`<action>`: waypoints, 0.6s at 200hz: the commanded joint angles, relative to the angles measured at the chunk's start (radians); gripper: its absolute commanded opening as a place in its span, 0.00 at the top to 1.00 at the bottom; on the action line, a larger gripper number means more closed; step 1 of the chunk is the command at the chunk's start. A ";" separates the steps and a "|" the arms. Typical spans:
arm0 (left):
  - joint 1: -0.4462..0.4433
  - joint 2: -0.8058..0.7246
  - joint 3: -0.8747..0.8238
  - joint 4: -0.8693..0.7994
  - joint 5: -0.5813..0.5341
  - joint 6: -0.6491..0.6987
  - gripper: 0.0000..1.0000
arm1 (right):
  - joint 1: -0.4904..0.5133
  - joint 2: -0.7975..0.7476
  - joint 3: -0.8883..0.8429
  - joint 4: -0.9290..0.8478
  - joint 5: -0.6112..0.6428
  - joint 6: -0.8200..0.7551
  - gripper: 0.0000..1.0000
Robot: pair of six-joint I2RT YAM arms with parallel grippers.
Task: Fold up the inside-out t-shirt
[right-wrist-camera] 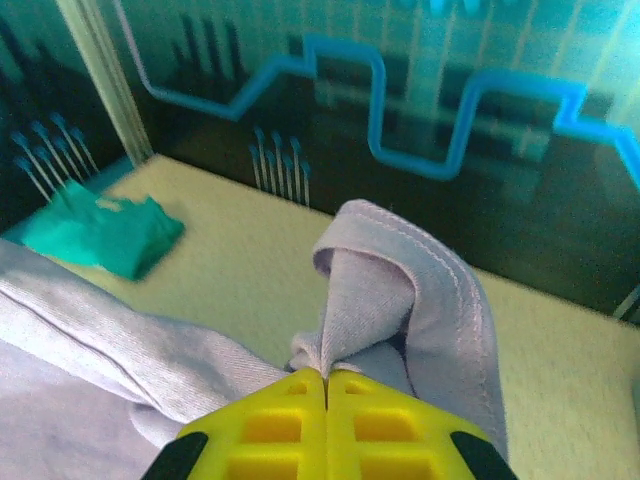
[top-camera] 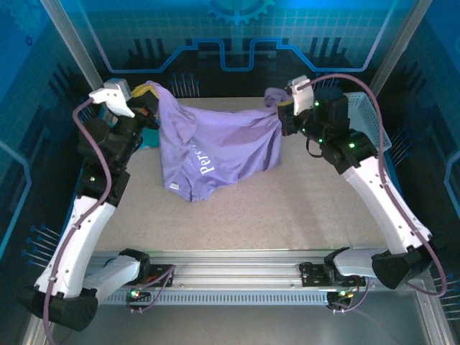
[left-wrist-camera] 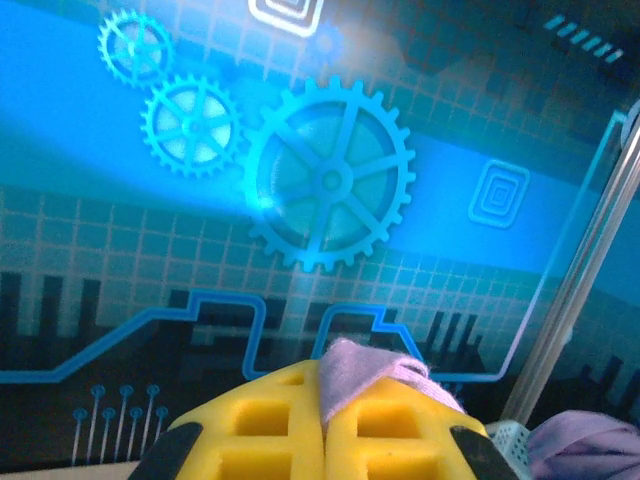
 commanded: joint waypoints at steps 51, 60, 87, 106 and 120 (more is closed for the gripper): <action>0.018 0.092 -0.105 0.111 0.241 -0.143 1.00 | -0.047 0.066 -0.174 0.014 0.122 0.073 1.00; 0.018 0.092 -0.124 0.117 0.246 -0.150 1.00 | -0.052 0.074 -0.174 0.013 0.111 0.073 0.99; 0.018 0.092 -0.160 0.137 0.281 -0.169 1.00 | -0.046 0.095 -0.175 0.018 0.023 0.042 0.85; 0.017 0.090 -0.179 0.157 0.320 -0.187 1.00 | -0.004 0.076 -0.199 0.064 -0.026 -0.023 0.61; 0.016 0.086 -0.194 0.168 0.337 -0.200 1.00 | 0.049 0.044 -0.227 0.127 -0.105 -0.092 0.49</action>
